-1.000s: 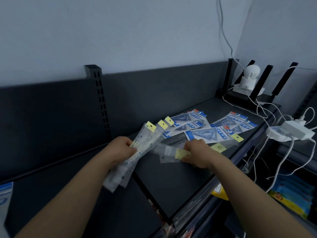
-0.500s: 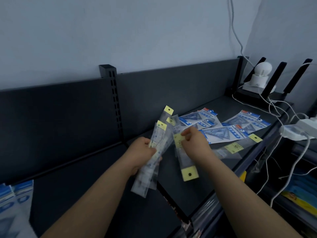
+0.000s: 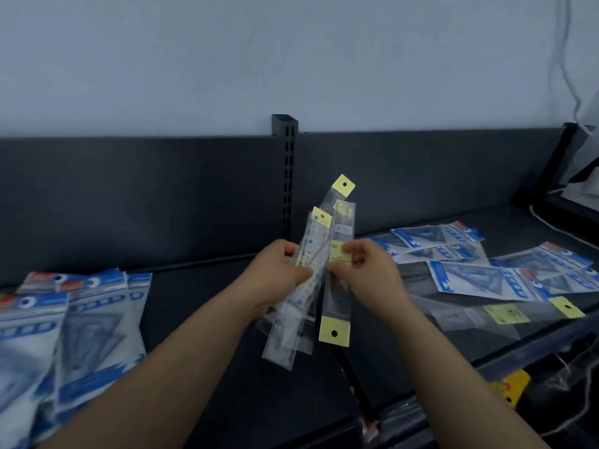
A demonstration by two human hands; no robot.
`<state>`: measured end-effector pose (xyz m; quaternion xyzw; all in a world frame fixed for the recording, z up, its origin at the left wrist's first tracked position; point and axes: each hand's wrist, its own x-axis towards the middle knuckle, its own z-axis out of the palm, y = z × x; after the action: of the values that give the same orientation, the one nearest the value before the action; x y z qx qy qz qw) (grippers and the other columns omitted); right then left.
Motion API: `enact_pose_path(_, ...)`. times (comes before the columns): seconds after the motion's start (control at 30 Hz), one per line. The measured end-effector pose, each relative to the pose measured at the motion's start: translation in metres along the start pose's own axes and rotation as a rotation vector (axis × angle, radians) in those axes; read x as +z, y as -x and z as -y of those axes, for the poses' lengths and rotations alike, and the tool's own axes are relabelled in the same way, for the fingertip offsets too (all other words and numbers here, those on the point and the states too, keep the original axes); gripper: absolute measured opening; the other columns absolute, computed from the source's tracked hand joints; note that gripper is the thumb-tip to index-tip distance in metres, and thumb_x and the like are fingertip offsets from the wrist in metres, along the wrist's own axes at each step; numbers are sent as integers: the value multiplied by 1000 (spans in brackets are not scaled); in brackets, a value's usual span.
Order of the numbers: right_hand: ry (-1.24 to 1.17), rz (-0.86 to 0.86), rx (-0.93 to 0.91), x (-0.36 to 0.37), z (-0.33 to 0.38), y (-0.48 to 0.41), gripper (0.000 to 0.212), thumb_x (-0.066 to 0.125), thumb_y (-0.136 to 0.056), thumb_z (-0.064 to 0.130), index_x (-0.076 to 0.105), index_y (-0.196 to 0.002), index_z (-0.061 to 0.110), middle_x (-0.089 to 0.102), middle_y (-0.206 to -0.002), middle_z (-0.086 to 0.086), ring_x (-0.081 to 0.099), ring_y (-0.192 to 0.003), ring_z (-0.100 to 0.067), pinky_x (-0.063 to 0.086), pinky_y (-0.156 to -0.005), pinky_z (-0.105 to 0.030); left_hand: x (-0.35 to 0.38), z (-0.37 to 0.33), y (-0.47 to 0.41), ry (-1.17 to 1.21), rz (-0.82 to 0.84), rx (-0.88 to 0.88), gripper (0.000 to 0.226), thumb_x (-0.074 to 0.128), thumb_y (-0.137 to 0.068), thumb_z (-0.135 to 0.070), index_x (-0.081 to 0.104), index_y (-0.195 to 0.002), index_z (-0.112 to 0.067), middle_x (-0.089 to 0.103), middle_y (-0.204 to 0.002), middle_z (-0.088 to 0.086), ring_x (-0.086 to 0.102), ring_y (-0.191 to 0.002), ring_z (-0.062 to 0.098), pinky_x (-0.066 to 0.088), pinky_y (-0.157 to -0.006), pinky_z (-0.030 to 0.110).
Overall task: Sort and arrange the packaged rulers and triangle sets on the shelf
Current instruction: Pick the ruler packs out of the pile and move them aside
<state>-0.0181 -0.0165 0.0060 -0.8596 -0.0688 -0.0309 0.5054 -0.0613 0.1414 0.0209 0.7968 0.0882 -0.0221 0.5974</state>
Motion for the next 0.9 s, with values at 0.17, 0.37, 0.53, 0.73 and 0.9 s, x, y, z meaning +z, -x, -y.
enact_pose_path(0.17,-131,153,-82,28,23,17,30,73,-83,18,53,-105,21,59,-95,5,59,-56,7,41,-45,-8,-24,12,42,48,-151,-31,21,66,-88,-15,55,-105,-22,69,-103,3,69,-90,19,58,-82,44)
enact_pose_path(0.37,-235,345,-157,76,58,49,30,72,-83,14,53,-105,19,61,-94,4,61,-54,4,45,-46,-10,-63,32,103,24,-396,-61,24,67,-88,-20,55,-108,-21,68,-104,0,68,-90,17,57,-83,43)
enact_pose_path(0.53,-268,478,-217,123,101,81,30,71,-84,11,53,-108,18,62,-90,8,65,-59,-2,55,-55,-18,-106,49,157,81,-581,-86,22,68,-87,-20,56,-106,-24,71,-99,-1,71,-86,17,58,-82,43)
enact_pose_path(0.73,-233,629,-364,195,156,140,30,67,-87,13,52,-112,19,54,-91,14,63,-74,-7,53,-62,-21,-171,77,234,81,-773,-115,23,66,-89,-18,58,-110,-20,70,-101,-2,71,-84,13,59,-74,33)
enact_pose_path(0.9,-237,750,-443,271,210,205,30,67,-86,12,51,-110,20,57,-95,9,64,-73,-9,53,-63,-20,-239,110,311,54,-949,-172,29,69,-86,-23,58,-112,-19,67,-105,-2,68,-87,15,57,-71,33)
